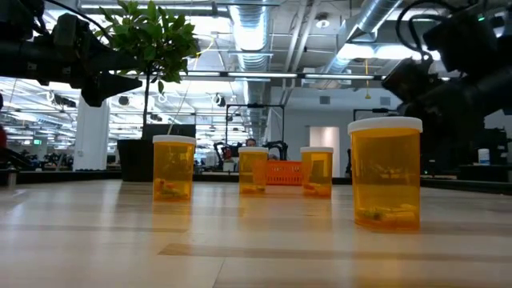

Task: Pick and place pill bottles into a basket
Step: Put the orange pill bottle into the orange bin

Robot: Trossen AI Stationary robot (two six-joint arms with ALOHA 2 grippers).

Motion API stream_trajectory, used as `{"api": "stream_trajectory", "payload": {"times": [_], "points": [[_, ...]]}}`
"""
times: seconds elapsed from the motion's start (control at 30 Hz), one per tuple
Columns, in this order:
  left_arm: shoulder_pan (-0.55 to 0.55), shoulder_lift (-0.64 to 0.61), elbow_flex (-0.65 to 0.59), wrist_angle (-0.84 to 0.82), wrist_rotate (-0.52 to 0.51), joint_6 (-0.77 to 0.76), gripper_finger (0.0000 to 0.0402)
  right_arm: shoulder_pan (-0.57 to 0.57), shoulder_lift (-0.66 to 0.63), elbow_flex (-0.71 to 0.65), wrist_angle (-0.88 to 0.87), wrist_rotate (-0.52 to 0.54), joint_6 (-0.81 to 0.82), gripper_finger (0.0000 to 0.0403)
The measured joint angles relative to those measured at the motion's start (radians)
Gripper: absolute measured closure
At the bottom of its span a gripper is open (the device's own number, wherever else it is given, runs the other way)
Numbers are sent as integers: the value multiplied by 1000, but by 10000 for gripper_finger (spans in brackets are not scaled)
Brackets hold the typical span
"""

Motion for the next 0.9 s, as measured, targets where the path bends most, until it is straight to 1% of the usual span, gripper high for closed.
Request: {"api": "stream_trajectory", "payload": {"times": [0.17,0.3,0.77,0.9], "points": [[0,0,0,0,0,-5,109,0,112,67,0,0,0,153],[0,0,0,0,0,-22,109,0,164,110,4,0,-1,153],[0,0,0,0,0,-32,109,-53,169,113,13,-1,-4,153],[0,0,0,0,0,-32,109,-60,169,122,22,-4,-46,153]]}}
